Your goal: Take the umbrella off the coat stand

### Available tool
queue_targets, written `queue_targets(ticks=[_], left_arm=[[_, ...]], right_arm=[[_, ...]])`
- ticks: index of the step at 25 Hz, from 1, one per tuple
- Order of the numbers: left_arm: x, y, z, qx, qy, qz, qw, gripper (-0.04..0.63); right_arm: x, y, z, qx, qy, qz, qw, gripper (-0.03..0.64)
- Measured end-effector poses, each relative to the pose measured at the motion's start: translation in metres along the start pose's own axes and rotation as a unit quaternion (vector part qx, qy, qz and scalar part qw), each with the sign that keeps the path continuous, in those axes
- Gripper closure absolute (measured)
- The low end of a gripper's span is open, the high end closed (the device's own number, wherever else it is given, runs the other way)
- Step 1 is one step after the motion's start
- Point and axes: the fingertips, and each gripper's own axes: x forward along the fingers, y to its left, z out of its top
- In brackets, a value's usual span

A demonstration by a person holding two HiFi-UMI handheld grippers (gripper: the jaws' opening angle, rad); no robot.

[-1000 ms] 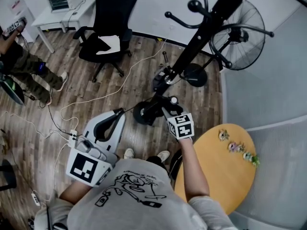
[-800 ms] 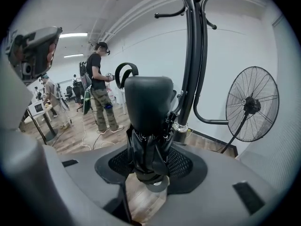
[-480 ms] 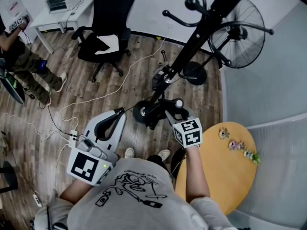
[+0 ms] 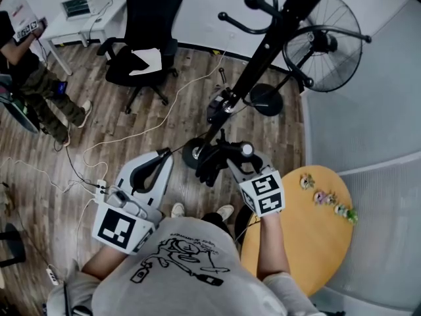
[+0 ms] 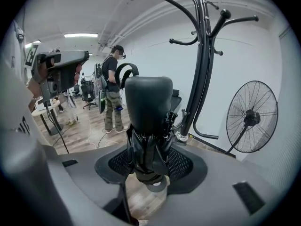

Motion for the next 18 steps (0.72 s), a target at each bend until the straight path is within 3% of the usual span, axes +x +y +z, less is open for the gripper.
queue_targets(ticks=[18], left_arm=[[0.002, 0.001, -0.003, -0.002, 0.004, -0.004, 1.0, 0.586]], right_arm=[[-0.053, 0.024, 0.03, -0.017, -0.005, 0.004, 1.0, 0.41]])
